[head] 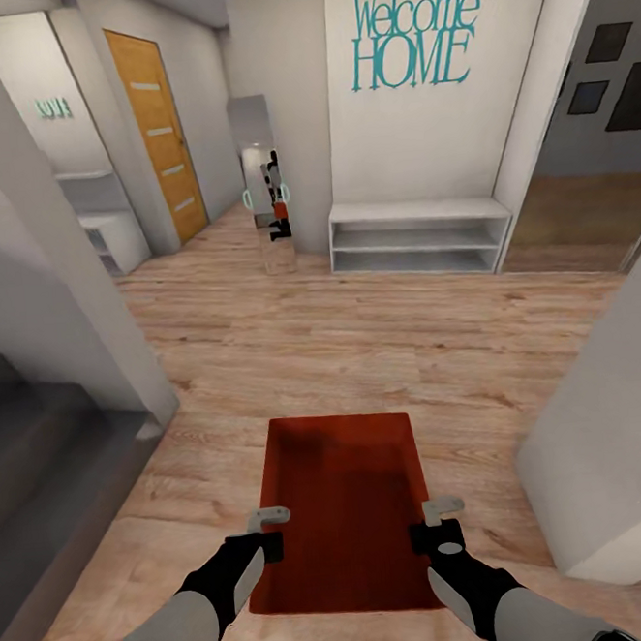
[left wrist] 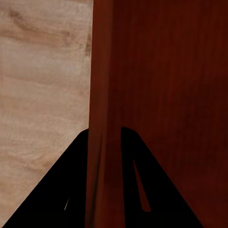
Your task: Move the two storage containers from the living room to the garage. In the garage, place one container on the floor and stack the other container on top of it (either order is fine).
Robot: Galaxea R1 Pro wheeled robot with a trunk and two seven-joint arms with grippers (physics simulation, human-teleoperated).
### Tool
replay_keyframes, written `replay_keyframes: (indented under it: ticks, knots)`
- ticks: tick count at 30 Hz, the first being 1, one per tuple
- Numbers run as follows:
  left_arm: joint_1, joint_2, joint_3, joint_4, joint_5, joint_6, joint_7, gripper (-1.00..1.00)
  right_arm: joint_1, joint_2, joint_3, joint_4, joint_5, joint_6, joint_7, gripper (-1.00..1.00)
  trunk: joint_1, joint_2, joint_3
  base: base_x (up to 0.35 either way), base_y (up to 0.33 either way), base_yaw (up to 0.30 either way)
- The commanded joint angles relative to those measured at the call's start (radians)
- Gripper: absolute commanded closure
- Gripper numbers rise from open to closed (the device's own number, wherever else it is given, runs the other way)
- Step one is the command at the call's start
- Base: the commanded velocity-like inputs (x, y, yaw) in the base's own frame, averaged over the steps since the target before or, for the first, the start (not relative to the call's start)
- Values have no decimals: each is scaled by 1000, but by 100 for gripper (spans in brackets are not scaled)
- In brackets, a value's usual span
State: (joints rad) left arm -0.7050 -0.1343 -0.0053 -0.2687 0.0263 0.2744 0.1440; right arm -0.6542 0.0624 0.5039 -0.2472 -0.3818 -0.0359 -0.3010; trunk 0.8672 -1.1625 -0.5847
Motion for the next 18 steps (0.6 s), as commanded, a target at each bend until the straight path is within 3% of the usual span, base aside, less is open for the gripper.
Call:
replay_keyframes:
  ticks: [1, 15, 18]
  knots:
    - [-1, 1, -8, -5, -23, 8, 11, 100, -1, -1, 19, 22, -22, -4, -7, 100, 1, -1, -1, 323, 0, 0]
    - [-1, 2, -8, -6, -23, 9, 11, 100, -1, -1, 18, 22, -23, -4, -7, 100, 1, -1, -1, 323, 0, 0]
    - [-1, 2, -8, -7, -23, 9, 11, 100, -1, -1, 18, 22, -23, -4, -6, 100, 1, -1, -1, 323, 0, 150]
